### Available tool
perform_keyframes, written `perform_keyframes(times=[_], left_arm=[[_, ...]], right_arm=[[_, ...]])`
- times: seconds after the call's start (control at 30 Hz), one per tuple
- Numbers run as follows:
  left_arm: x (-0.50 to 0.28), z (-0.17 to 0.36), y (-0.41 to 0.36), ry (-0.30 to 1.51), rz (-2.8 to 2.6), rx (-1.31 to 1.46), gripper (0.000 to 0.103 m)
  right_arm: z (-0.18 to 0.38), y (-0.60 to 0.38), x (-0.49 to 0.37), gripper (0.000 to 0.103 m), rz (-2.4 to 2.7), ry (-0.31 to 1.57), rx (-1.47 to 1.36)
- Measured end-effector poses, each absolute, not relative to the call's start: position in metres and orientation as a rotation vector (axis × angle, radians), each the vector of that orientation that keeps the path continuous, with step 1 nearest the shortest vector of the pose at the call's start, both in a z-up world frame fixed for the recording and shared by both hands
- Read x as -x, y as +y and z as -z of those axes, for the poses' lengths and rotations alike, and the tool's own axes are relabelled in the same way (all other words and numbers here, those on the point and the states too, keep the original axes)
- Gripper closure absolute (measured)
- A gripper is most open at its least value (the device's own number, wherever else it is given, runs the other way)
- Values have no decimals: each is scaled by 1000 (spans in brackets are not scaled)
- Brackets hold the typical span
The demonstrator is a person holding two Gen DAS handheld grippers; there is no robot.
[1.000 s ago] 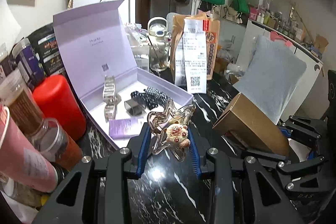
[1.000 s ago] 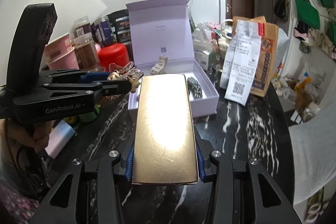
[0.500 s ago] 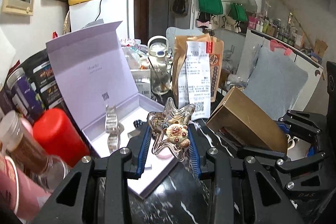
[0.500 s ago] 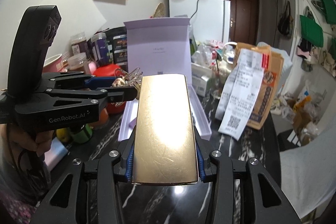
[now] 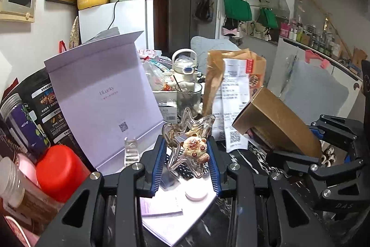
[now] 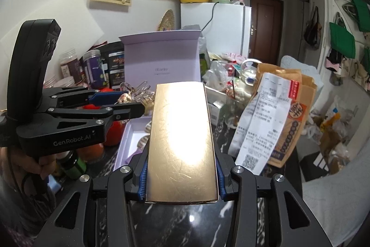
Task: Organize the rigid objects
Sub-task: 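Carry the star clip with the left tool while the right tool carries the gold case to the box, then lower the star clip with the left tool while the right tool lowers the gold case into the box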
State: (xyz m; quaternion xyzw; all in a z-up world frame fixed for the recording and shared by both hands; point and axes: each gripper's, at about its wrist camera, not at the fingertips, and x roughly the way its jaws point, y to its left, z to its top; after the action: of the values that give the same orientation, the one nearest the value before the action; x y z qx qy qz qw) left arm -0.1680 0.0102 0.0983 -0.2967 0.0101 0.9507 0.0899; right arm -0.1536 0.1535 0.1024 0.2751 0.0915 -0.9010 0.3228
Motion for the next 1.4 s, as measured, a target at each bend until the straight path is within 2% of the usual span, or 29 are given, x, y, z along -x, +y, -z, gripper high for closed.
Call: perform_keyframes(times=[0.9, 1.4], left_arm=[[217, -4, -19, -53, -2777, 1172, 69], [232, 19, -25, 23, -2789, 1266, 69]], right_arm=[[-38, 112, 211, 59, 2314, 237, -870], [-4, 103, 228, 59, 2296, 238, -941]])
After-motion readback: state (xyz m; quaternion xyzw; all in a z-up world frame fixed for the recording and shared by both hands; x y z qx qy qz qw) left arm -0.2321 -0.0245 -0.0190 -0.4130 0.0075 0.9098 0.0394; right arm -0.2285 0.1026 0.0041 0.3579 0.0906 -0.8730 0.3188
